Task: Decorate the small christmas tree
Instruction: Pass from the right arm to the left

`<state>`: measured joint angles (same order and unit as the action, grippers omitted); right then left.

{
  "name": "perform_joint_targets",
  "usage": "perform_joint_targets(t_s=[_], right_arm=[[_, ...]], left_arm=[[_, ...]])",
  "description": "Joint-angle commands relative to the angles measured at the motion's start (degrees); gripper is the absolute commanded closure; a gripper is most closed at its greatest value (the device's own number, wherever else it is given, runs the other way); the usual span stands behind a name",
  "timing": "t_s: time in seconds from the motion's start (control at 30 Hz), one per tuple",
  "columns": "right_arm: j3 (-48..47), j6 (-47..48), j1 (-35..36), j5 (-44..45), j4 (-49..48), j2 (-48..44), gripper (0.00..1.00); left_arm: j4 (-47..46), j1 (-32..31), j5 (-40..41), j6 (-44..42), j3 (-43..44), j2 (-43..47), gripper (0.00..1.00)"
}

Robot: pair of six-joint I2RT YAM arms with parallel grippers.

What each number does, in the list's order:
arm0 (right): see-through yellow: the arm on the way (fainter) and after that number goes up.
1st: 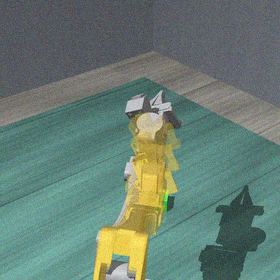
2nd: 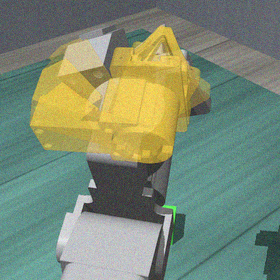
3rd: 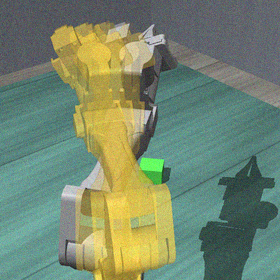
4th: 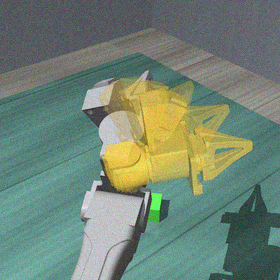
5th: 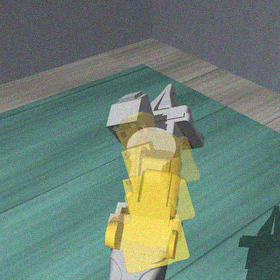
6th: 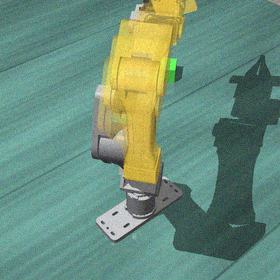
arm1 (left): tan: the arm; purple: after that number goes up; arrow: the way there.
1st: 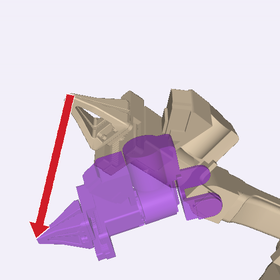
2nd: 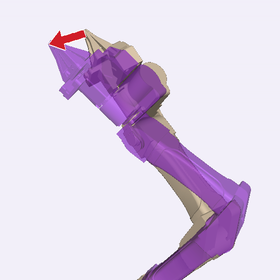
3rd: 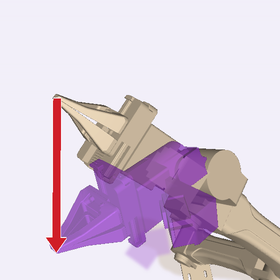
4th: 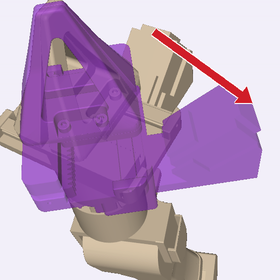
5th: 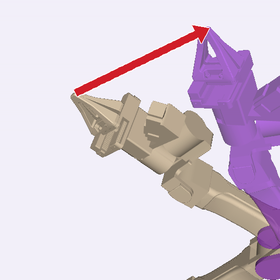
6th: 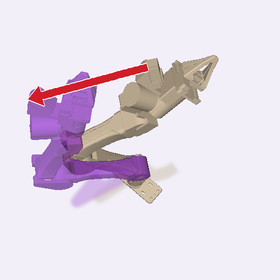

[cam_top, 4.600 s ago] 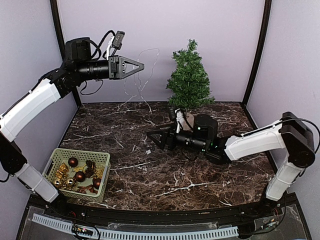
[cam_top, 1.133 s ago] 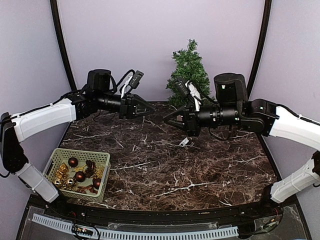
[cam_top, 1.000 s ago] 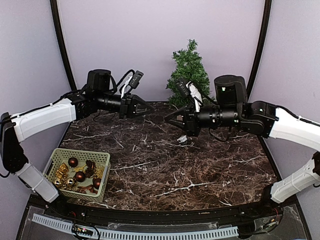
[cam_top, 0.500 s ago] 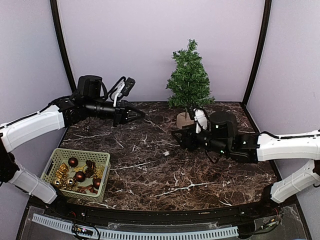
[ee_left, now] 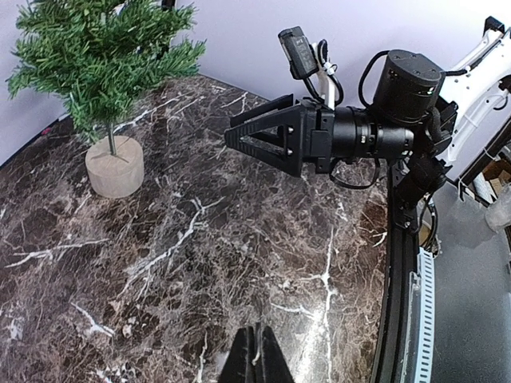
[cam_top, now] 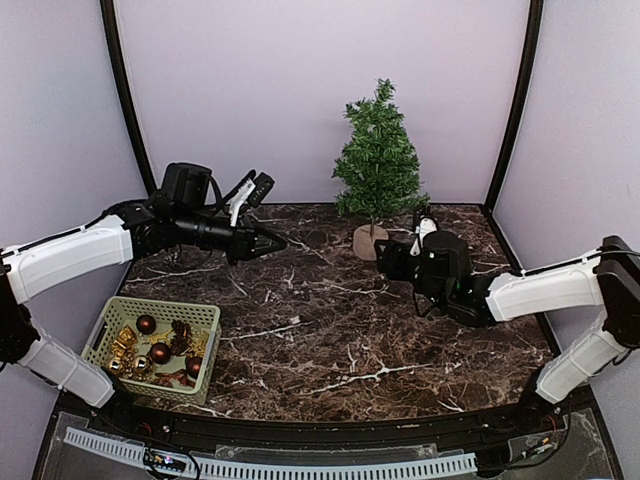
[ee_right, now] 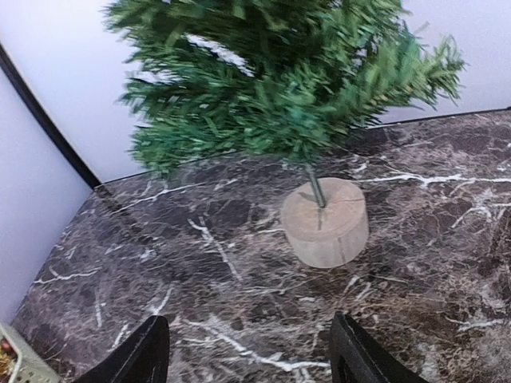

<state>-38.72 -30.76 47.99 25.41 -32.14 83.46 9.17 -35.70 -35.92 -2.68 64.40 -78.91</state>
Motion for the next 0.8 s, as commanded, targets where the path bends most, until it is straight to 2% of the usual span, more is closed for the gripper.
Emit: perform_joint_targets(t_s=[0.0,0.2,0.37,0.47,0.6,0.77], right_arm=[[0.1,0.1,-3.7,-2.1,-13.6,7.7,0.32],[-6.1,0.6,-8.8,-7.4,-18.0,19.1,0.36],[-11.7,2.7,-10.8,-8.8,-15.9,24.1,0.38],[-14.2,4.3,-11.6,-9.0,-15.0,25.8,0.43],[-14.0,4.5,-11.7,-8.7,-14.8,23.9,0.44],[-9.8,4.6,-11.4,-5.9,-14.8,17.6,0.36]], left_arm=[[3.4,-0.3,4.2,0.2,2.2,-0.6,1.0],[3.5,-0.3,6.2,0.7,2.3,-0.3,1.0],[3.6,-0.3,5.5,1.2,2.5,-0.4,1.0],[3.8,-0.3,5.6,1.3,2.6,-0.4,1.0],[3.9,-0.3,5.9,1.2,2.6,-0.2,1.0],[4.1,-0.3,6.6,0.8,2.6,0.1,1.0]])
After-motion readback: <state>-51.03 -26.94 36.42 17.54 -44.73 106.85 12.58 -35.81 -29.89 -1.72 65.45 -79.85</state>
